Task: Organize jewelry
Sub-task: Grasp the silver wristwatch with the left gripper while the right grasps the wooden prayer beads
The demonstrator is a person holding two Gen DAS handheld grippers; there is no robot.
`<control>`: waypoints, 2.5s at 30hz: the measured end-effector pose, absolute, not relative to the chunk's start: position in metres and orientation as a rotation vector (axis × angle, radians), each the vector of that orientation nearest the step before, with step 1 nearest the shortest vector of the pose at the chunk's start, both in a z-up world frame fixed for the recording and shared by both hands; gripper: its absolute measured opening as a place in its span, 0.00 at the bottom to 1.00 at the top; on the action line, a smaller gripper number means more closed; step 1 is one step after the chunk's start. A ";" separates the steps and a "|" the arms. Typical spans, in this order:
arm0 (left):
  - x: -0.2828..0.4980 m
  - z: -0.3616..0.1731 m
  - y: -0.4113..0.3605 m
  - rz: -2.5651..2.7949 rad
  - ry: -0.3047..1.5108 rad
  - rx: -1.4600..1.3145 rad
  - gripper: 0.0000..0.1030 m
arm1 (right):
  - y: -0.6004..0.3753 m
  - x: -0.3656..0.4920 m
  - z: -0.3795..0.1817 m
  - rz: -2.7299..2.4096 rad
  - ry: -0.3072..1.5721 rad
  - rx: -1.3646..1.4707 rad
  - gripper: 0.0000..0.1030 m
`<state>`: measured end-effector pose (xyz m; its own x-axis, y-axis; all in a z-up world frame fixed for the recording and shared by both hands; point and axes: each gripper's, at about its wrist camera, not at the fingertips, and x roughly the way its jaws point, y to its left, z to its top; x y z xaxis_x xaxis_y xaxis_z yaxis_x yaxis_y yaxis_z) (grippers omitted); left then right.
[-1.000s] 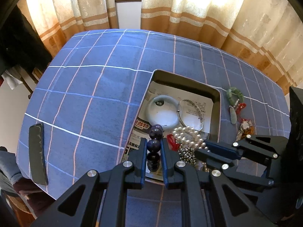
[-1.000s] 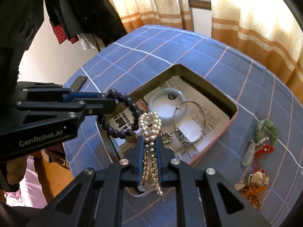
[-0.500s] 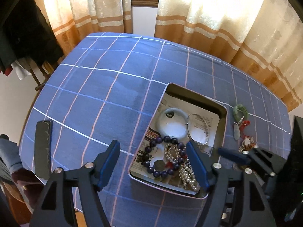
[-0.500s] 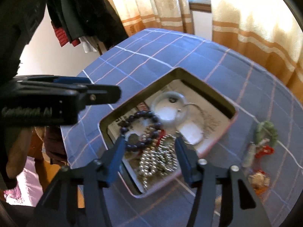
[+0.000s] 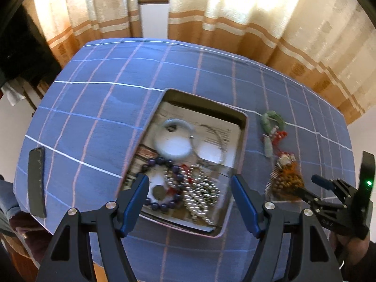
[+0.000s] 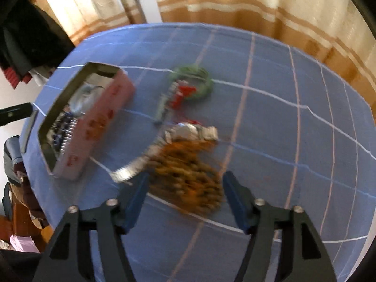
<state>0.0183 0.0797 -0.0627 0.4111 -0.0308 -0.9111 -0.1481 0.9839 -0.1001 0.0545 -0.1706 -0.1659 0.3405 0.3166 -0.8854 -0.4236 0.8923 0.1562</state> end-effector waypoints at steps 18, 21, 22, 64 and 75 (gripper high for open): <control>0.025 -0.080 -0.006 -0.053 1.190 -0.110 0.70 | -0.198 0.053 -0.184 0.533 1.122 -0.125 0.30; 0.033 -0.086 -0.021 -0.082 1.196 -0.084 0.70 | -0.225 0.047 -0.182 0.486 1.118 -0.099 0.30; 0.036 -0.089 -0.027 -0.092 1.200 -0.073 0.70 | -0.232 0.044 -0.182 0.473 1.120 -0.091 0.30; 0.074 -0.132 -0.095 -0.225 1.223 0.113 0.36 | -0.282 0.016 -0.169 0.415 1.093 -0.056 0.30; 0.049 -0.089 -0.064 -0.192 1.161 0.059 0.36 | -0.251 0.024 -0.139 0.477 1.034 -0.063 0.30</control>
<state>0.0486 -0.0638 -0.0885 0.3846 -0.1197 -0.9153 0.1812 0.9821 -0.0524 0.0237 -0.2514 -0.1389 0.4190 0.3511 -0.8373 -0.4091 0.8963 0.1712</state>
